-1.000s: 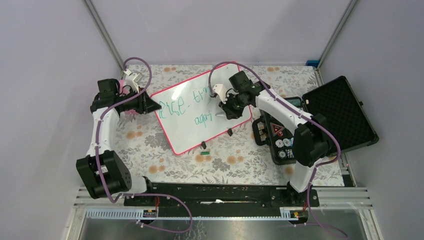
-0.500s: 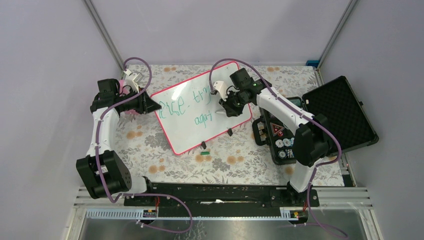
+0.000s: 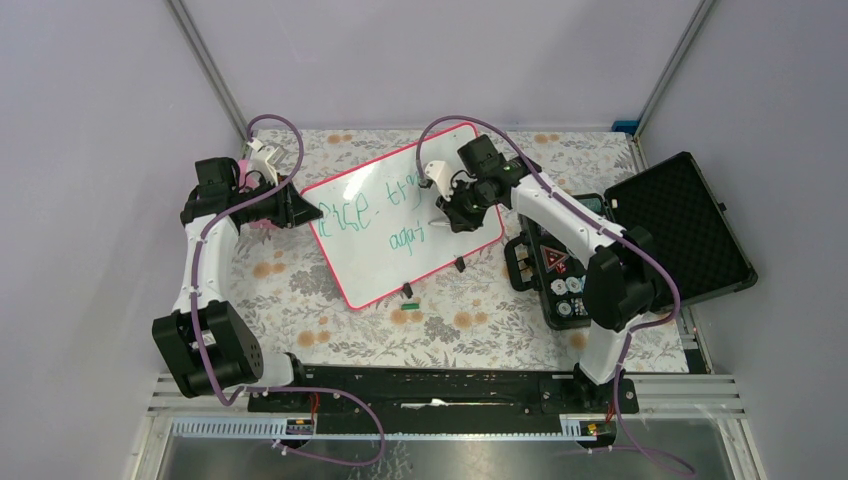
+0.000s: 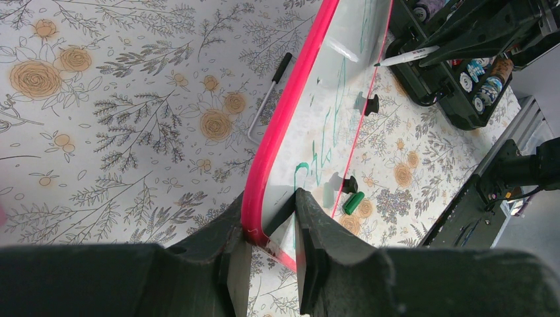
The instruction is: Write a sentence on the whiteboard
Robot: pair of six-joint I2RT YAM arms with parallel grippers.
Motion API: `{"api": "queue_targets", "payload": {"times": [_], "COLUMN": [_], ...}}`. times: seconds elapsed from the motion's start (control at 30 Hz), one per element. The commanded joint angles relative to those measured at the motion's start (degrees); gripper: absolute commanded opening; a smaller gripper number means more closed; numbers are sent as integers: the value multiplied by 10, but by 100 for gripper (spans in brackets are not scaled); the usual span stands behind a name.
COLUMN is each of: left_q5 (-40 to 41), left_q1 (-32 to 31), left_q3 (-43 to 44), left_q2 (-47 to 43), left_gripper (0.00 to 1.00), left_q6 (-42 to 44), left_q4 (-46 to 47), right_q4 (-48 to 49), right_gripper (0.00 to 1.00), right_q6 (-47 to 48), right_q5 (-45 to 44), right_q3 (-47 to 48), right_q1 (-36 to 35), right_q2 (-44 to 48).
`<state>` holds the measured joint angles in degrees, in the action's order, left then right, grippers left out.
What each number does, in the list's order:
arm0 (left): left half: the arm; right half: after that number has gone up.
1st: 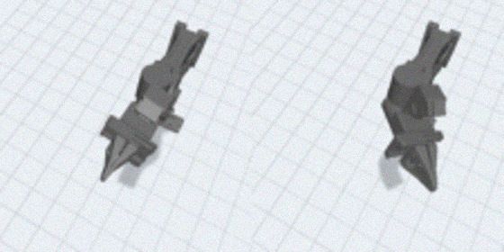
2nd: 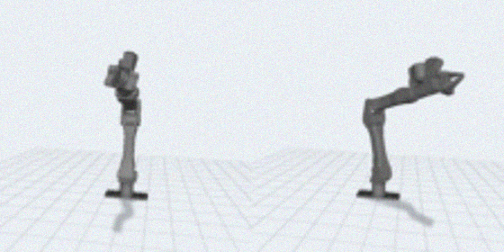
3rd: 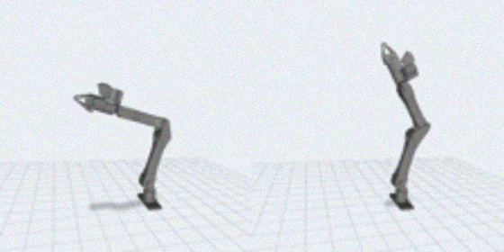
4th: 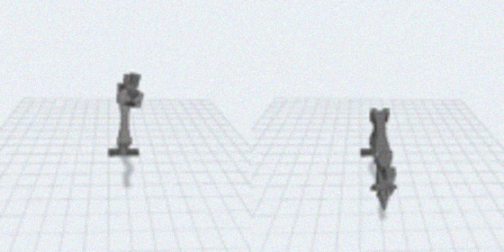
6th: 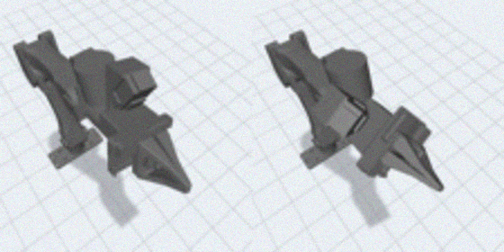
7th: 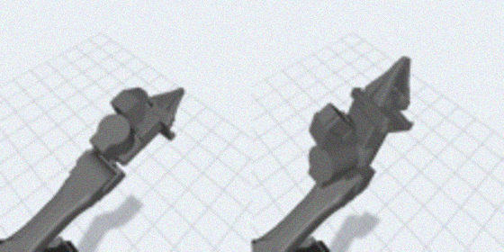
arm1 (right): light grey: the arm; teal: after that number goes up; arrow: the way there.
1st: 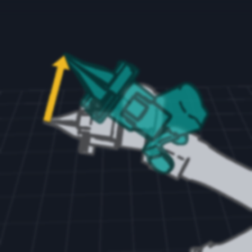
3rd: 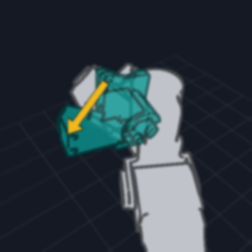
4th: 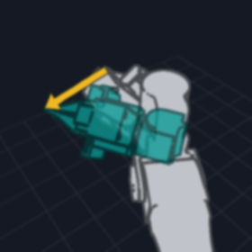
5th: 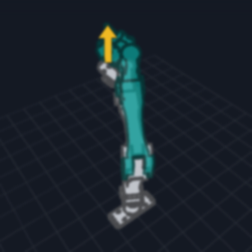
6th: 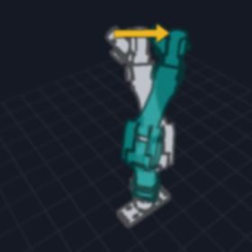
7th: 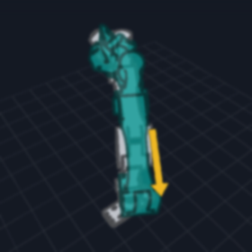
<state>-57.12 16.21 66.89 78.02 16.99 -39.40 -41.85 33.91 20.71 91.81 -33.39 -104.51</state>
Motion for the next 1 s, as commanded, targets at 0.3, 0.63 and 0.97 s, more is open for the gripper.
{"api": "queue_targets", "payload": {"times": [0.3,0.63,0.97], "left_q5": [30,33,35], "left_q1": [-10,-9,-9], "left_q3": [-3,-6,-7], "left_q2": [-15,-18,-19], "left_gripper": [0,0,0], "left_q6": [46,47,48], "left_q4": [7,7,7], "right_q4": [-9,-8,0], "right_gripper": [0,0,0], "right_q6": [8,9,8], "right_q5": [17,11,19], "right_q3": [34,29,-17], "right_q1": [-11,-12,-12], "right_q2": [-15,-28,-16]}}
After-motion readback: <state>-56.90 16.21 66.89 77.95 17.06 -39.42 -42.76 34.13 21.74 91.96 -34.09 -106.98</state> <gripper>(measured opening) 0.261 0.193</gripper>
